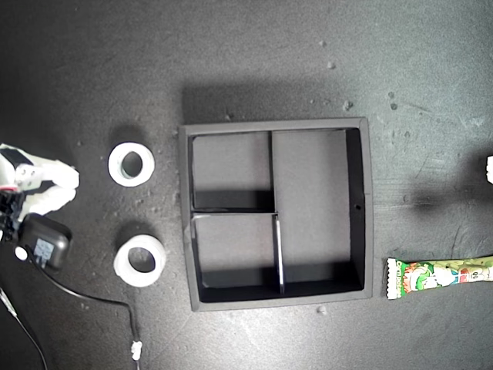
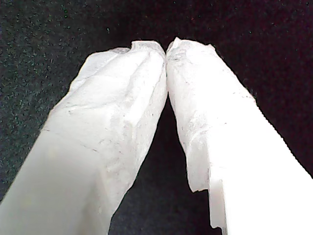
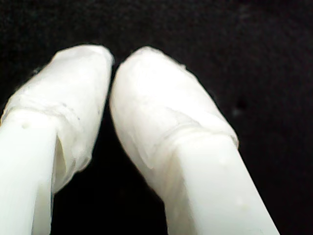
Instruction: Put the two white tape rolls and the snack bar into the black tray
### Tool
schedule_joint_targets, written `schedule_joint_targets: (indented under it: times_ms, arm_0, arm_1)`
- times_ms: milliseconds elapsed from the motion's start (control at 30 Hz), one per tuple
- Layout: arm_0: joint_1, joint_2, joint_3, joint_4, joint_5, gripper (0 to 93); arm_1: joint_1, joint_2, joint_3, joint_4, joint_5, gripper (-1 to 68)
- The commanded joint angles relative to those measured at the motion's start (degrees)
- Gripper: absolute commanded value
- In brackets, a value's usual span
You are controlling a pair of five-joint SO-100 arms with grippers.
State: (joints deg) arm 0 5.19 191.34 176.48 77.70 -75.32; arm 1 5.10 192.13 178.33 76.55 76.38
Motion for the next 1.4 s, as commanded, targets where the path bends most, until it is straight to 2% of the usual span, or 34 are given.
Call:
schedule_joint_targets:
  times_ms: [0,400,467,567,667,800,867,1000,1067,1167,1267,1367]
  arm_0:
    - [1.67,2.72,3.34,0.97,-8.09,0.8]
    - [1.67,2.72,3.34,0.97,-9.14,0.2]
    - [1.67,2.72,3.34,0.97,-13.27,0.1]
    - [3.6,2.55,3.34,-1.67,-10.55,0.0]
    - [4.92,2.55,3.25,-11.43,-1.93,0.5]
    - [5.01,2.55,3.34,-24.08,6.68,17.4]
    - [4.57,2.55,3.34,-29.97,10.9,21.4]
    - [4.39,2.55,-0.26,-37.79,18.19,22.1]
    - [3.6,2.55,-3.96,-36.83,20.04,21.8]
    - [2.99,-2.02,-12.74,-31.03,21.53,20.7]
    - [4.22,-20.39,-26.89,-27.33,22.59,20.2]
    - [4.92,-41.66,-39.99,-21.8,21.88,20.2]
  arm_1:
    - [7.73,-0.26,0.7,0.26,-4.48,-0.1]
    - [7.12,-0.26,0.7,0.26,-4.48,-0.1]
    - [6.15,-0.26,0.7,-1.32,-1.41,-0.1]
    - [1.76,-0.18,0.7,-10.46,-4.39,-0.1]
    - [-1.23,-0.18,0.7,-13.45,-8.09,-0.1]
    - [-1.67,-0.18,0.7,-18.98,-9.32,-0.2]
    - [0.35,-0.18,0.7,-18.63,1.32,-0.3]
    - [-0.26,-0.18,0.7,-16.17,29.0,-0.4]
    - [-0.26,-0.18,0.7,-14.33,37.62,-0.4]
    - [1.14,-0.18,0.7,-14.68,38.41,-0.4]
    - [3.43,-0.18,0.7,-18.81,29.97,-0.4]
    - [4.66,-0.18,0.7,-26.81,12.66,-0.4]
